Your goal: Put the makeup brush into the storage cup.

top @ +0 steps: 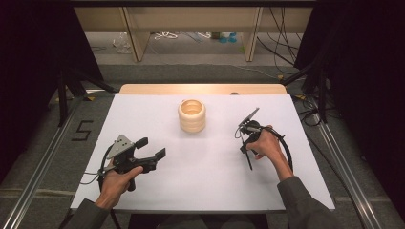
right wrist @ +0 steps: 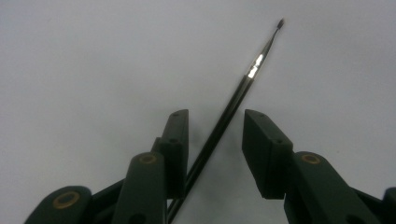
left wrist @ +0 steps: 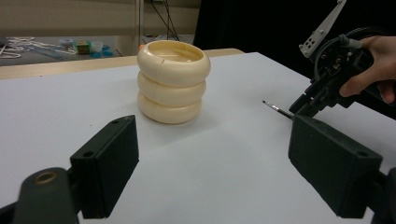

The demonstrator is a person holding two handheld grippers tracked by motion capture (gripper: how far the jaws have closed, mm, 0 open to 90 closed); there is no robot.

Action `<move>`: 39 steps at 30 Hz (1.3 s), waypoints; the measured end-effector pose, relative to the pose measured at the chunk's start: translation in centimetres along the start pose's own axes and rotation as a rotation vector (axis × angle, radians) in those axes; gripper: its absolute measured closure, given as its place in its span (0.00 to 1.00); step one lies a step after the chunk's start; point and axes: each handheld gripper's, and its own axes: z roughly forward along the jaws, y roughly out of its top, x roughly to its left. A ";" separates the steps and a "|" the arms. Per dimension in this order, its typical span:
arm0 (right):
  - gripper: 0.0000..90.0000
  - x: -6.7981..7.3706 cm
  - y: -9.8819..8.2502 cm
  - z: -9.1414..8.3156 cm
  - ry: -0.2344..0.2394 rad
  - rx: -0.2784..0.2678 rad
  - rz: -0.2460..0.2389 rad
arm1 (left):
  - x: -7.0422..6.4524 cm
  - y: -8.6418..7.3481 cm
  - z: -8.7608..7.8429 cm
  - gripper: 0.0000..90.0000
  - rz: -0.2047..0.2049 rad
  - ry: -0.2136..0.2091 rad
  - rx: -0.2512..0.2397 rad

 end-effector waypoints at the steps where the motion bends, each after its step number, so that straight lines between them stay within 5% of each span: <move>1: 0.70 0.0 0.0 0.0 0.001 0.000 0.002 | 0.0 0.0 0.0 0.17 0.000 0.000 0.001; 20: 0.83 0.0 -0.1 0.4 -0.005 0.018 0.024 | 0.0 0.0 0.0 0.17 0.001 -0.001 0.001; 39: 0.95 -0.5 0.1 0.4 -0.013 0.037 -0.004 | 0.0 0.0 0.0 0.17 0.003 -0.002 0.003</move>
